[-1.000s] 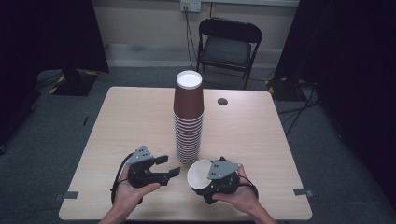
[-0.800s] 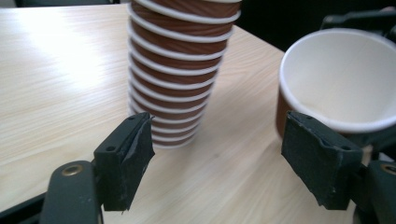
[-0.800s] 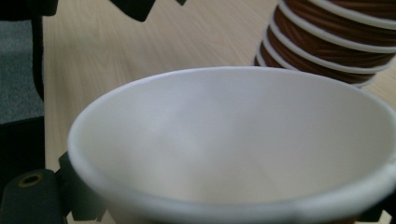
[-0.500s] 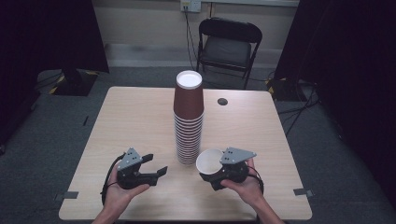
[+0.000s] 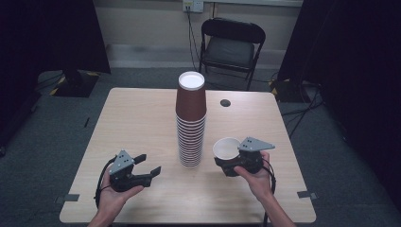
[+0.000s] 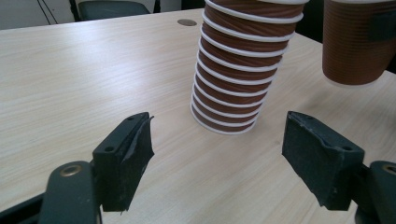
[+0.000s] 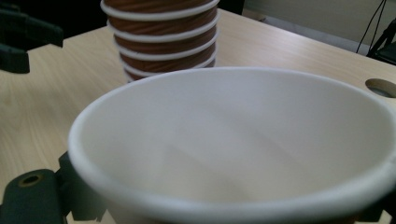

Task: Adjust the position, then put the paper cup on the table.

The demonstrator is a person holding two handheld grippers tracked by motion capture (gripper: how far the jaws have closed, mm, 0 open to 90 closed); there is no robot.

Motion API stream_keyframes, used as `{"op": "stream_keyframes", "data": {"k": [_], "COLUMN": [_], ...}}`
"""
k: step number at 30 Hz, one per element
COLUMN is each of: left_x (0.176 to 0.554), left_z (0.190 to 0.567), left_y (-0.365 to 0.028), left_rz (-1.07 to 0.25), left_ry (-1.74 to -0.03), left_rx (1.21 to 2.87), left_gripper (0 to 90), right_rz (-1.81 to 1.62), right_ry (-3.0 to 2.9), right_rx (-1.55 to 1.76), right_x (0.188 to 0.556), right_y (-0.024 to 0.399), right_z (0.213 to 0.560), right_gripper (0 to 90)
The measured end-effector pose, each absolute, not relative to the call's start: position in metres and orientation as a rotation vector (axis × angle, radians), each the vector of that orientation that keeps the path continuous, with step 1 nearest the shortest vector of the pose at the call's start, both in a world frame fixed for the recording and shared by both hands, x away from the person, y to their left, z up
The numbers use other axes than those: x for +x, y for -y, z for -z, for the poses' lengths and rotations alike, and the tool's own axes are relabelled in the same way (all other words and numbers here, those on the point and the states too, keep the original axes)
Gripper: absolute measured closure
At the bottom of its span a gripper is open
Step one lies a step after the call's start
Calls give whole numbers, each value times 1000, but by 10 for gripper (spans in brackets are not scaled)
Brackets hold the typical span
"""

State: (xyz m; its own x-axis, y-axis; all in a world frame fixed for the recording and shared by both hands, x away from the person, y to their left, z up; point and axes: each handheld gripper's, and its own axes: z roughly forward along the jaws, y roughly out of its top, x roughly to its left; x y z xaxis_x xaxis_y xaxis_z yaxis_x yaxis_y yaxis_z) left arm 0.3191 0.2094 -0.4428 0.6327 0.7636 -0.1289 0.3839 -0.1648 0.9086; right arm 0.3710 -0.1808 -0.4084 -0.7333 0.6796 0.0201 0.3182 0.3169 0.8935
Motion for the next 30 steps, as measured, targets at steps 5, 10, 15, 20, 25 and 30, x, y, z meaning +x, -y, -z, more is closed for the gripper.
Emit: {"op": "stream_keyframes", "data": {"k": [5,10,15,20,25,30], "left_x": [320,322,322,322,324,327], "left_z": [444,448,447,446,447,449], "left_y": [-210,-211,-214,-216,-216,-216], "left_rz": [-439,-421,-426,-433,-430,-427], "left_ry": [-934,-930,-951,-983,-987,-996], "left_rx": [1782,1797,1781,1767,1767,1775], "left_gripper": [242,241,207,175,165,171], "right_rz": [-1378,-1376,-1367,-1366,-1381,-1376], "right_ry": [-2184,-2144,-2107,-2082,-2034,-2034], "right_rx": [902,938,992,1036,1084,1110], "right_x": [385,400,415,428,442,459], "right_y": [184,189,195,201,206,202], "right_z": [397,390,391,392,392,395], "right_gripper": [104,104,104,102,100,96]}}
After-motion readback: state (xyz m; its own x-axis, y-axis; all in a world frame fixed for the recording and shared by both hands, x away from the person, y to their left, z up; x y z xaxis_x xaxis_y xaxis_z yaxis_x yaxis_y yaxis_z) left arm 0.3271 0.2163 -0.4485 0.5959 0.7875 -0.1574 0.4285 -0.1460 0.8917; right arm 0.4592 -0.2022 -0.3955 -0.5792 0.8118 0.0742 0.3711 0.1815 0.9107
